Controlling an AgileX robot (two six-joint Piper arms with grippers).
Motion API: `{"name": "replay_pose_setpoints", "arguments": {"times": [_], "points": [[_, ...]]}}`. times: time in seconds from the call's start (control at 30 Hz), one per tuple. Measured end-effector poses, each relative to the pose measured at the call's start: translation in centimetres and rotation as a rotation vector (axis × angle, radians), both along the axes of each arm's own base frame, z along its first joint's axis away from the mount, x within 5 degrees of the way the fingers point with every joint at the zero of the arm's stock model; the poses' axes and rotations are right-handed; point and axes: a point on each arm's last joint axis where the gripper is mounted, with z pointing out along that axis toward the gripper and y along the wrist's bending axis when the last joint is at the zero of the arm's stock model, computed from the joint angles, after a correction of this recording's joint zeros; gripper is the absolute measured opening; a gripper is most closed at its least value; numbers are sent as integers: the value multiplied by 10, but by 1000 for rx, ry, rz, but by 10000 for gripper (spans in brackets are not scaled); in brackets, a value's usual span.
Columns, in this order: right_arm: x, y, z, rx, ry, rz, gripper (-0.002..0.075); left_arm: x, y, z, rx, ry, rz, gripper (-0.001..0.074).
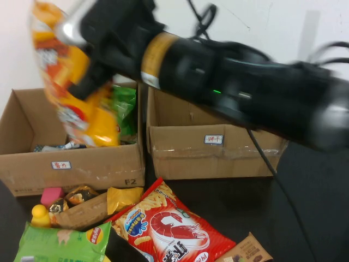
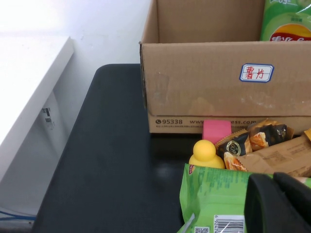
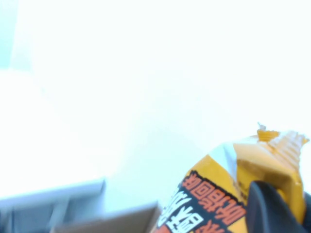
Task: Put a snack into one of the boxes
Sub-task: Place the potato chip in the potato chip box
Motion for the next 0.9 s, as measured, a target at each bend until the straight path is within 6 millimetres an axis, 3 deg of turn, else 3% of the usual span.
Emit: {"name": "replay_pose_setpoints", "arguments": {"times": [0.33, 0.6, 0.73, 0.83, 0.9], "points": [[67, 73, -41, 126, -27, 12, 6, 0, 0, 0, 0, 0, 0, -2], [100, 104, -130, 95, 35, -25, 36, 0, 0, 0, 0, 0, 0, -2], [114, 103, -166, 79, 103, -64, 209, 0, 0, 0, 0, 0, 0, -2], [125, 95, -178, 42, 176, -129, 426, 0, 0, 0, 0, 0, 0, -2], [131, 89, -180, 24, 205, -161, 522, 0, 0, 0, 0, 0, 0, -2]]}}
